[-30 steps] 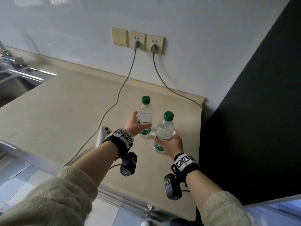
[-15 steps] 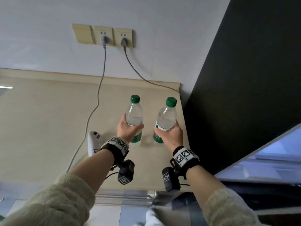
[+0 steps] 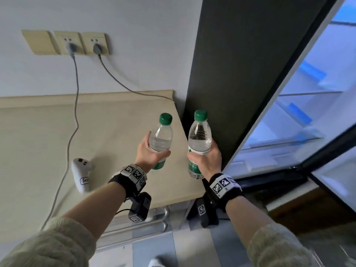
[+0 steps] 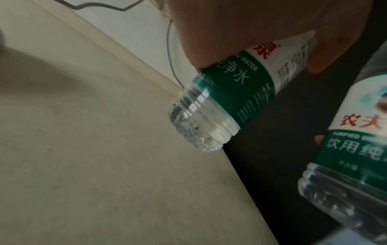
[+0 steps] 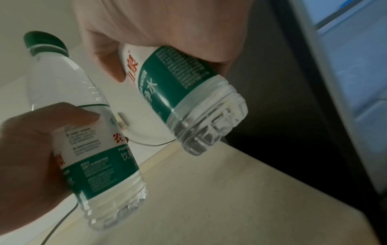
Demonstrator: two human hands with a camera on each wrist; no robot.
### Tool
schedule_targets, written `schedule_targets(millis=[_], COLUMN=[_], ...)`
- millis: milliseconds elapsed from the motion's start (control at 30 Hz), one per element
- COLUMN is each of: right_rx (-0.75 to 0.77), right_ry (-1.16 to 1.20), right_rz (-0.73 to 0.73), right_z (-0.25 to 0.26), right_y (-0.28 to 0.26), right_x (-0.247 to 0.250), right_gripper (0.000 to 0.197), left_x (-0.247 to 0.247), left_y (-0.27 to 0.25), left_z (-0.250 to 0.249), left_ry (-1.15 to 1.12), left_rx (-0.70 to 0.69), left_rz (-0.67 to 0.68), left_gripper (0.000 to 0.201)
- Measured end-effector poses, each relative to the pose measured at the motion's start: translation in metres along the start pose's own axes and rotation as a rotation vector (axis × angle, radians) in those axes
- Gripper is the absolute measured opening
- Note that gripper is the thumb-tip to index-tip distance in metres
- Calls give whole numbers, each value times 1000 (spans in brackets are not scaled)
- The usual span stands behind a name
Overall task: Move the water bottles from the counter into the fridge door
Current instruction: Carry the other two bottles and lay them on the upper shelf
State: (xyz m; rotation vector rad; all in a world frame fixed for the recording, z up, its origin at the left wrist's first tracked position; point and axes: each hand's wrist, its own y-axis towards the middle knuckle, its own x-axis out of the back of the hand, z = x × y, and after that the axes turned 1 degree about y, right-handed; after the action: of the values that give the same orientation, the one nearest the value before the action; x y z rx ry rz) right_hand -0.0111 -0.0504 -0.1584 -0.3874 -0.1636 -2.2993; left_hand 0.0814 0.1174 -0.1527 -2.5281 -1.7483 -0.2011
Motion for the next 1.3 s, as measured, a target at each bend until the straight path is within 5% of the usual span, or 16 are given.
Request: schedule_targets(millis=[333,567,900,1300], right_rx=[-54,9,218,493], right_ry=[135,161,12,-146], right_rz=[-182,-298,-600,-919], right_z=[-27,-36,40,157], right_y=[-31,-48,-45,-25], right_x=[137,266,457,588], right_gripper=[40,44,40,45], left_x=[-116,-241,-396,-497], left_y=[-80,-132,-140,-106], left_z=[-19,-84,-217,-356], left_ry=[93,-61,-257,-382], left_rx=[-133,-332,-466,-778], left_rz=[161,222,247,345], left_gripper=[49,48,52,50])
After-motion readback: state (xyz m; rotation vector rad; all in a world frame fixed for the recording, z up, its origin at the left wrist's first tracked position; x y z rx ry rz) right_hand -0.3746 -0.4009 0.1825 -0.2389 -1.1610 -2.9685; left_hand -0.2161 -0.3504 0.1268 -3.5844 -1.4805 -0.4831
